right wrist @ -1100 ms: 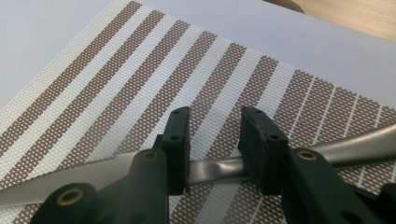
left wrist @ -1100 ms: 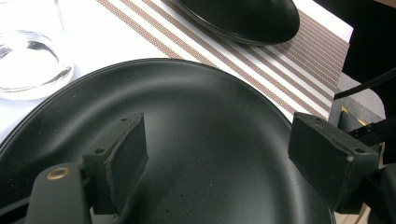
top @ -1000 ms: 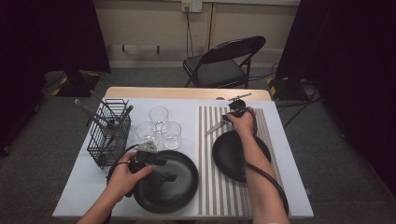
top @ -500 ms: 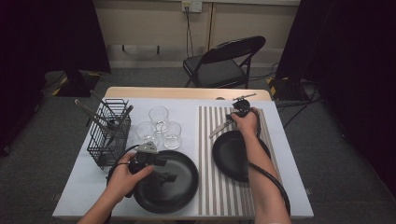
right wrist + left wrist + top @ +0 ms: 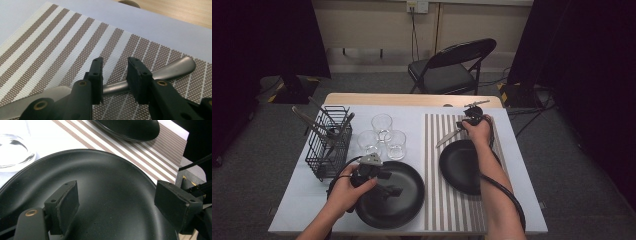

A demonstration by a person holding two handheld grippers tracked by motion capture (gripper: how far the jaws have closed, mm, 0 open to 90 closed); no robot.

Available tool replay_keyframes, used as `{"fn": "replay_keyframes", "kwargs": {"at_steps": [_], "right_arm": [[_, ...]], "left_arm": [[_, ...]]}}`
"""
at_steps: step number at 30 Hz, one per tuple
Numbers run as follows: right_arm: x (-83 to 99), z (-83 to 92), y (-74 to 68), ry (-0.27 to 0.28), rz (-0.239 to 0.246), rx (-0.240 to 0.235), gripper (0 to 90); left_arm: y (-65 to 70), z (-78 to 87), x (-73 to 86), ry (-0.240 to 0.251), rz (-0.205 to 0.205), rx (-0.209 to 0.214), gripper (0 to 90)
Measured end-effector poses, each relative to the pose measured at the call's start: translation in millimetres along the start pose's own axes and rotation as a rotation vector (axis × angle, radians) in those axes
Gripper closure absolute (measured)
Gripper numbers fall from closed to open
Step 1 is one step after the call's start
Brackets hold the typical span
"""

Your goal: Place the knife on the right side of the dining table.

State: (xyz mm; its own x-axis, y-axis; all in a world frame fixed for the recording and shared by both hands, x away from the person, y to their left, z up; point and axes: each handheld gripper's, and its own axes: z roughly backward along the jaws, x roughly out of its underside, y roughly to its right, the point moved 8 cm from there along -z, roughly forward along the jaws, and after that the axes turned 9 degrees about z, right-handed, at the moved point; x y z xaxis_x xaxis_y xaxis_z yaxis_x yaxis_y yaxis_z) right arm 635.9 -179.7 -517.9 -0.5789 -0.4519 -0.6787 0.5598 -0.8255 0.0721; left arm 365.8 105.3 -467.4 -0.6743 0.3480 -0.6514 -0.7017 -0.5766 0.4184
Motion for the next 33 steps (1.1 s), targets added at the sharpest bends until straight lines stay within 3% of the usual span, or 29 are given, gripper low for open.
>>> {"fn": "replay_keyframes", "kwargs": {"at_steps": [8, 17, 23, 26, 33], "right_arm": [[1.3, 1.8, 8.9, 0.004, -0.032, 0.022, 69.2], [15.9, 11.3, 21.1, -0.067, -0.051, 0.044, 69.0], [9.6, 11.7, 19.4, -0.016, -0.068, 0.048, 66.4], [5.2, 9.0, 18.2, -0.002, -0.046, 0.048, 65.9], [2.1, 3.9, 15.0, -0.037, 0.001, 0.045, 67.2]], "left_arm": [[-0.4, -0.7, 0.2, 0.002, 0.003, 0.001, 19.2], [-0.2, -0.9, 1.1, -0.002, 0.000, -0.006, 19.2], [0.2, -2.2, 1.5, -0.004, 0.000, -0.004, 19.2], [0.2, -2.3, 1.7, -0.002, 0.002, 0.000, 19.2], [-0.6, -2.4, 2.8, -0.008, -0.001, -0.003, 19.2]]}}
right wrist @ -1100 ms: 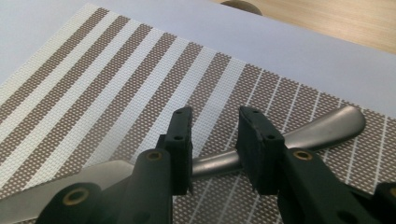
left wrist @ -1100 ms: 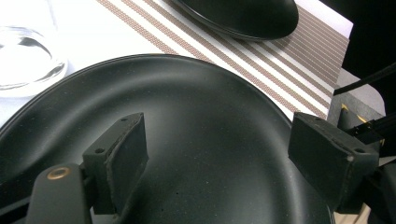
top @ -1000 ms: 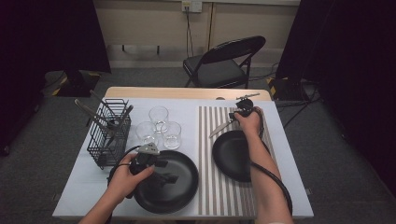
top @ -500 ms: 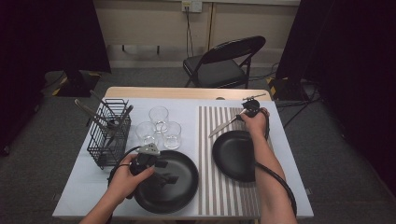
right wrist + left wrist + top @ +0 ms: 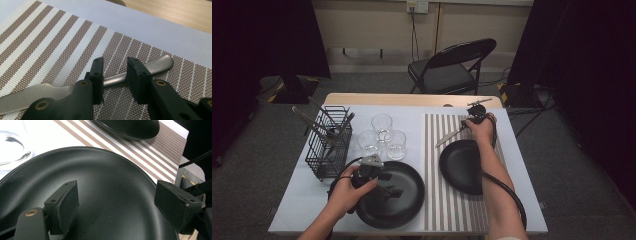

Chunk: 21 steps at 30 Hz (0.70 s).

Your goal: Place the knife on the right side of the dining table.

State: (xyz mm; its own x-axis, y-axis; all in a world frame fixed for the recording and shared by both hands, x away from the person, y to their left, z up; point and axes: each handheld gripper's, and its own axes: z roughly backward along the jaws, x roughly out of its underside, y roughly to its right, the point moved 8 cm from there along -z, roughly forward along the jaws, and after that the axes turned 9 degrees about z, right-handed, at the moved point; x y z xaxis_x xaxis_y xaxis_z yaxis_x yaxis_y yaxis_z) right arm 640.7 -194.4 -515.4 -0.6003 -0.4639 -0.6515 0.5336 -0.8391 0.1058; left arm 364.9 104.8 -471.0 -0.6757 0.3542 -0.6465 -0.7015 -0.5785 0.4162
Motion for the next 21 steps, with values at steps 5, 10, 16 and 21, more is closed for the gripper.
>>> {"fn": "replay_keyframes", "kwargs": {"at_steps": [5, 10, 16, 21], "right_arm": [[-0.3, -0.1, 0.9, -0.012, 0.023, -0.019, 66.6], [-2.1, -1.4, -0.1, -0.025, 0.053, -0.017, 66.7], [-3.8, -2.2, -0.6, -0.045, 0.072, -0.013, 68.5], [-2.8, -1.1, 0.5, -0.052, 0.065, -0.011, 72.9]], "left_arm": [[-0.8, -0.6, 1.1, 0.001, 0.007, 0.002, 19.3], [-0.8, -2.1, 1.9, -0.004, 0.007, 0.001, 19.3], [-2.4, -2.3, 2.7, -0.009, 0.012, -0.002, 19.3], [-3.2, -1.1, 2.7, -0.002, 0.015, -0.003, 19.2]]}}
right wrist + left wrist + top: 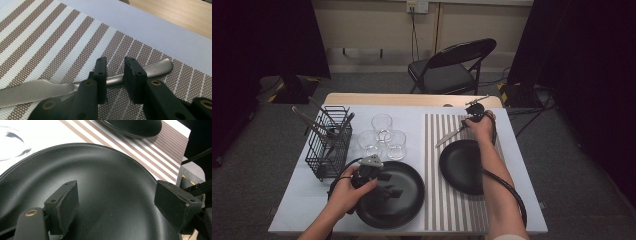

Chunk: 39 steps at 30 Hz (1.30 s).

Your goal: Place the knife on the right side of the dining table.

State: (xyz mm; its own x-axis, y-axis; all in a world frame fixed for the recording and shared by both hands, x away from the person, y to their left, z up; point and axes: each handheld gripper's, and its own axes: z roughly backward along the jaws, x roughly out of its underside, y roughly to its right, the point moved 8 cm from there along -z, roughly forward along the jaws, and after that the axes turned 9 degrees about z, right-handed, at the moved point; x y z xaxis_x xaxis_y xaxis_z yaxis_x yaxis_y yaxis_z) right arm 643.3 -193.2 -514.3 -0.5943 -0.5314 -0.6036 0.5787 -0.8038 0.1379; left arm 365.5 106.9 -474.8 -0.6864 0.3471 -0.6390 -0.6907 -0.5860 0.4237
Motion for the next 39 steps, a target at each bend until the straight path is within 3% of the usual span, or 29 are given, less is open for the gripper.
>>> {"fn": "replay_keyframes", "kwargs": {"at_steps": [9, 21, 25, 30, 39], "right_arm": [[1.5, 2.5, -1.4, -0.004, -0.024, -0.006, 75.4], [-4.2, -6.2, -1.3, 0.001, -0.001, -0.016, 71.6], [-5.2, -10.5, -3.5, -0.011, 0.011, -0.013, 74.7], [-1.6, -8.2, -3.0, -0.031, -0.020, -0.013, 79.7], [8.8, -1.0, -0.4, -0.021, -0.060, -0.012, 78.0]], "left_arm": [[0.4, 1.3, 0.2, -0.002, -0.005, -0.003, 19.2], [-1.3, -1.1, 1.7, -0.010, 0.001, 0.006, 19.2], [-2.3, 0.0, 1.7, -0.002, 0.004, 0.003, 19.3], [-3.1, 0.8, 2.8, -0.007, 0.006, -0.002, 19.3], [-2.8, 1.0, 3.6, -0.008, -0.002, -0.005, 19.3]]}}
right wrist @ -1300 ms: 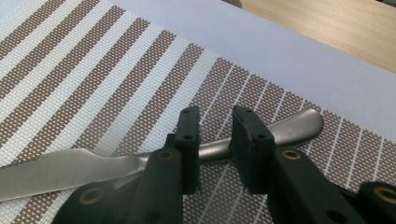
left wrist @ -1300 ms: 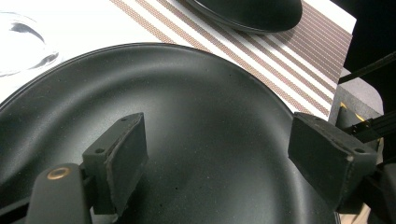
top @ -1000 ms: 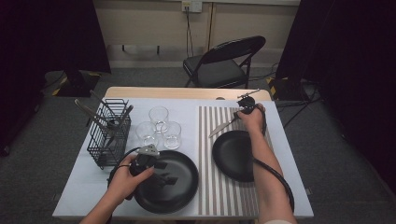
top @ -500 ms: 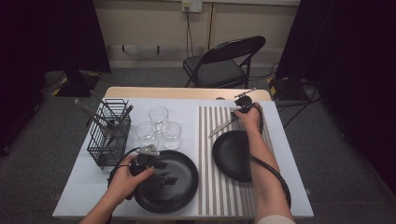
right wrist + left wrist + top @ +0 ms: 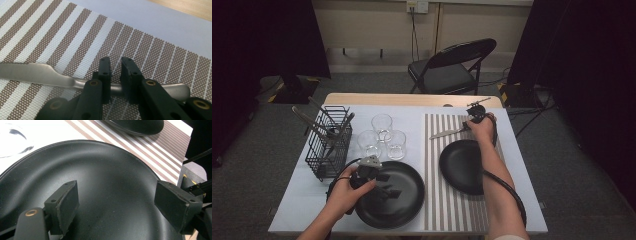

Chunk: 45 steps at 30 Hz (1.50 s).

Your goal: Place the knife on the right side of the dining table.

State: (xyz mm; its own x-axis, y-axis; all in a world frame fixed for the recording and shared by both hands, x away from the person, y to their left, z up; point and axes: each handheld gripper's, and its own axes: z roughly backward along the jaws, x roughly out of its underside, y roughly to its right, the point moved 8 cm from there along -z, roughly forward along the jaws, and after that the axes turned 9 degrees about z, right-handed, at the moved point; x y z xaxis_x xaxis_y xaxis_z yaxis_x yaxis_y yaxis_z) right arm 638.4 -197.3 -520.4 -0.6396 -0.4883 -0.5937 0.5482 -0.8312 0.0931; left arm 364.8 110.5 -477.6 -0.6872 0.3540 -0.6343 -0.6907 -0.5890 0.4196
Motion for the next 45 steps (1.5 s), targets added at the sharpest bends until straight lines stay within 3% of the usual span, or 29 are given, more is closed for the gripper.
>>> {"fn": "replay_keyframes", "kwargs": {"at_steps": [12, 19, 30, 34, 45], "right_arm": [[7.2, 4.4, 0.6, 0.029, -0.034, 0.004, 74.1], [11.2, 13.3, 12.3, 0.051, -0.051, 0.025, 70.7], [10.9, 7.3, 18.4, 0.035, -0.016, 0.038, 68.7], [11.8, 5.5, 18.4, 0.022, -0.023, 0.039, 73.4], [22.8, 13.8, 23.0, 0.015, -0.044, 0.056, 71.8]], "left_arm": [[-1.1, 2.6, 0.2, 0.001, -0.003, -0.005, 19.3], [1.7, 1.8, 0.5, 0.003, -0.006, -0.001, 19.3], [1.6, -0.1, 1.2, -0.001, 0.000, 0.002, 19.3], [0.6, -0.5, 1.6, -0.006, 0.001, 0.001, 19.3], [1.0, -0.4, 2.1, -0.006, -0.004, -0.003, 19.3]]}}
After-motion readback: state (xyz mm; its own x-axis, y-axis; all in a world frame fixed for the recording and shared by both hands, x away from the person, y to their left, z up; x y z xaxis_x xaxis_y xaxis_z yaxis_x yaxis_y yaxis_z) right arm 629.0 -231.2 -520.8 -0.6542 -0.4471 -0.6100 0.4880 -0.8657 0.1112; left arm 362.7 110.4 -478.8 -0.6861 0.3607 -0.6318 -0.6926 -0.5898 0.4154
